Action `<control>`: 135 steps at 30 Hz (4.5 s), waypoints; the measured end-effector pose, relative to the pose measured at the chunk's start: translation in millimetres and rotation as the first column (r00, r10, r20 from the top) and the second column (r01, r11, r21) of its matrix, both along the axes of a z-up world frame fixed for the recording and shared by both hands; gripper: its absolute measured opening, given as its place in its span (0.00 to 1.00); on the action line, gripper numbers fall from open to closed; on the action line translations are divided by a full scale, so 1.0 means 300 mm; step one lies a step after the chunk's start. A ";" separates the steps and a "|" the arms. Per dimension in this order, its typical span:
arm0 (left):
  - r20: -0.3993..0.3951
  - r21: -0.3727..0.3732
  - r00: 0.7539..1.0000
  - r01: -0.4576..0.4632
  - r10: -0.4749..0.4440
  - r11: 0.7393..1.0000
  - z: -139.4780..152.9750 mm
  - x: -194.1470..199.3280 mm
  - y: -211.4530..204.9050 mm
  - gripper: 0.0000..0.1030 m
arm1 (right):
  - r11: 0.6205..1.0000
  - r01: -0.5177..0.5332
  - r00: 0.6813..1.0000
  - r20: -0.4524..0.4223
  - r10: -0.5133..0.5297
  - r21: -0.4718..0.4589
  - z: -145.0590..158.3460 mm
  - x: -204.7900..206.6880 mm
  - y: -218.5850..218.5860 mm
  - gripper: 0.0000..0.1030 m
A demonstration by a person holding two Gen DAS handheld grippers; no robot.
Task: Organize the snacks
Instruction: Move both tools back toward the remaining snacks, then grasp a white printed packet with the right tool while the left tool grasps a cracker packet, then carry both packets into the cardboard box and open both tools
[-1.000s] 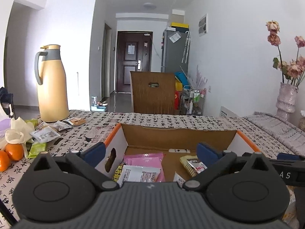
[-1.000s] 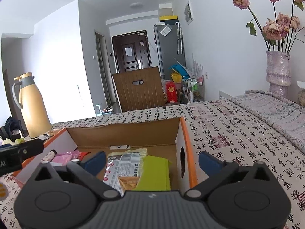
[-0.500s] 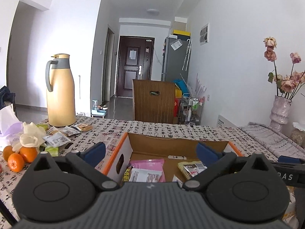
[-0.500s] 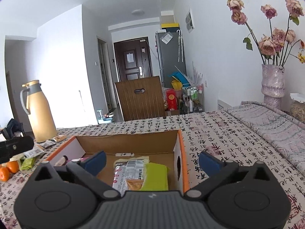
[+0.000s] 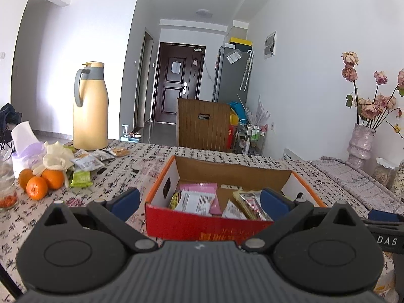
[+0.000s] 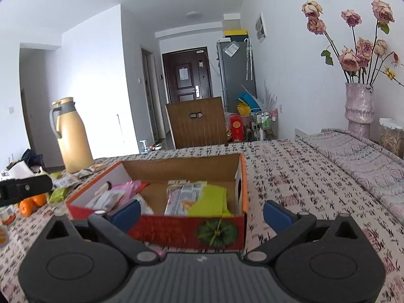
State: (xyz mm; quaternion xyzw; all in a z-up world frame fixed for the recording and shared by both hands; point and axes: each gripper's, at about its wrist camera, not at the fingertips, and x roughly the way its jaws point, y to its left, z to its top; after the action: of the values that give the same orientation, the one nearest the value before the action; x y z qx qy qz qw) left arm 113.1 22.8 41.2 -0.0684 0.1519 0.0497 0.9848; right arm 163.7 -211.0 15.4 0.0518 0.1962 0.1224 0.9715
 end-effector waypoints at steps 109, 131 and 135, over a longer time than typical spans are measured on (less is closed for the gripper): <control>-0.342 0.017 0.921 0.204 -0.186 0.979 -0.329 -0.159 -0.211 0.74 | 0.993 -0.122 0.979 -0.161 0.121 0.004 -0.259 -0.268 -0.019 0.39; -0.269 0.026 0.948 0.184 -0.171 0.983 -0.283 -0.218 -0.138 0.47 | 0.993 -0.115 0.981 -0.156 0.112 -0.006 -0.251 -0.274 -0.013 0.39; -0.238 0.021 0.958 0.173 -0.163 0.985 -0.254 -0.228 -0.112 0.47 | 0.994 -0.109 0.983 -0.153 0.107 -0.007 -0.247 -0.272 -0.016 0.39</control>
State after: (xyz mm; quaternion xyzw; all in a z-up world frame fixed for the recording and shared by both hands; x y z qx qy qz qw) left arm 44.6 -10.9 -35.1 -0.0285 0.2716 -0.0232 0.9617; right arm 82.2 -215.8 -58.6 0.0427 0.2731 0.1690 0.9461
